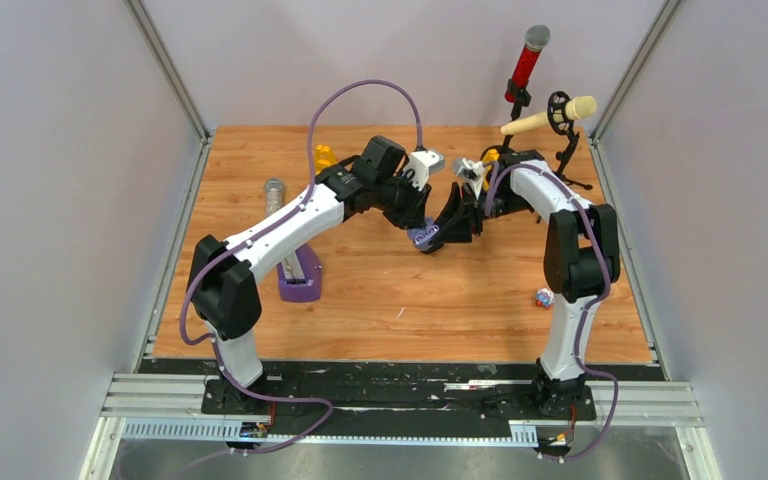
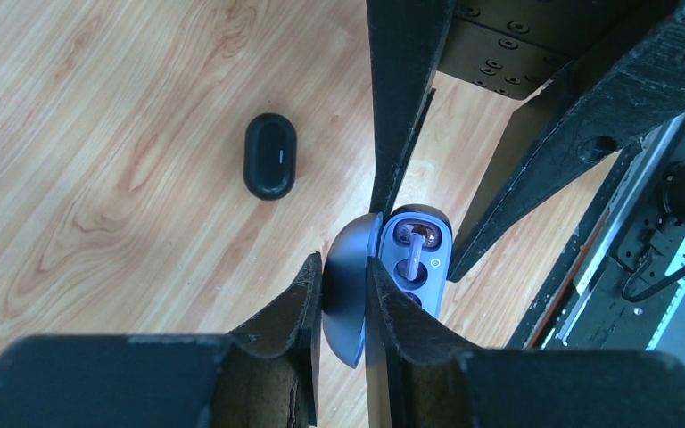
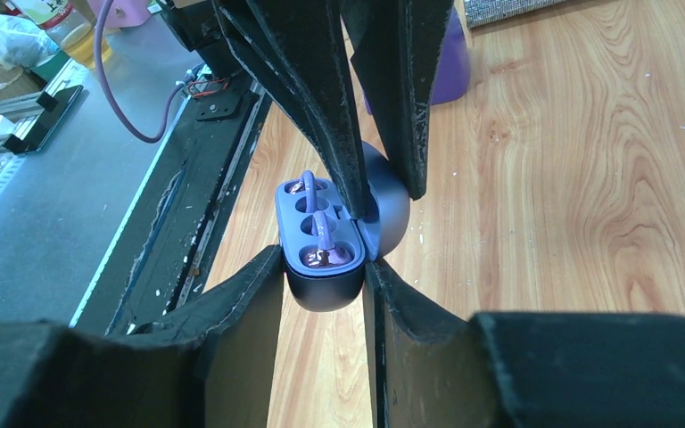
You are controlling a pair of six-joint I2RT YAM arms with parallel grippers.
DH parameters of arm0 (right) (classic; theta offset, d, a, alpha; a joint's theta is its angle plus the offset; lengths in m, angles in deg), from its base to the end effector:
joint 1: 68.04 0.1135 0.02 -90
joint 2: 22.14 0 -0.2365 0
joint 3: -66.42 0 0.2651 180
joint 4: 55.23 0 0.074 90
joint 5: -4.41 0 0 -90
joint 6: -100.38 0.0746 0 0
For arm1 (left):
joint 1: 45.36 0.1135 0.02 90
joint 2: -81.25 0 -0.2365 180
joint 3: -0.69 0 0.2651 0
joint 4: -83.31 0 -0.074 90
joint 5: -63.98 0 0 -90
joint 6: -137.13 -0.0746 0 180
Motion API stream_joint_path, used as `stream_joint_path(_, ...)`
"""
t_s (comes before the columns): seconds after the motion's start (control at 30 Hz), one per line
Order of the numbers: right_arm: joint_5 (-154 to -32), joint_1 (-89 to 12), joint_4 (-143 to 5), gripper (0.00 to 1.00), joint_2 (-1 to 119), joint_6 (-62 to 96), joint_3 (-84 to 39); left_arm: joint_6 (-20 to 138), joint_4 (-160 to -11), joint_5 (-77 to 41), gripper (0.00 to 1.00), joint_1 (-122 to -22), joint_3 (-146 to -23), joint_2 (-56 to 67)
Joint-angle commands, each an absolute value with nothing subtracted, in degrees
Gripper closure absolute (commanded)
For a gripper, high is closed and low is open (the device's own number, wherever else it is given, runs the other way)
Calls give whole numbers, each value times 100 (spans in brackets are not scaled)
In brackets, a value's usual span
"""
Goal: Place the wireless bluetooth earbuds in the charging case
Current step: Close the charging case.
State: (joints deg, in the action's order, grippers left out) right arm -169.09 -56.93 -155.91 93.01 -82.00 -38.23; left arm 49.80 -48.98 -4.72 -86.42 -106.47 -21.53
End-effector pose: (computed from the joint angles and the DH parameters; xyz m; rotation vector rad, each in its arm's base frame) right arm 0.3305 0.1404 0.2024 -1.3130 1.4444 1.5385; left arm 0.3147 -0.3101 0.2659 0.9720 2.2004 -0.8036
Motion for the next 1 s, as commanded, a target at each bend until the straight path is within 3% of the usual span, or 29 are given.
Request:
stream_joint_path(0.0, -17033, -5647, -15639, 95, 9386, -8079, -4101, 5054, -5113, -593, 89, -8606, -10811, -1947)
stream_joint_path(0.33, -16892, -5661, -15636, 94, 9776, -7517, -4571, 5180, -5067, -561, 79, -8579, -10906, -1947)
stream_joint_path(0.47, -16864, -5661, -15552, 95, 9954, -7193, -4772, 5239, -5036, -503, 68, -8579, -10964, -1921)
stream_joint_path(0.63, -16846, -5661, -15492, 94, 10025, -7068, -4818, 5315, -4973, -544, 44, -8572, -11049, -1901)
stream_joint_path(0.97, -16742, -5629, -15157, 94, 10034, -6609, -4809, 5482, -5174, -1012, 29, -8145, -10914, -1757)
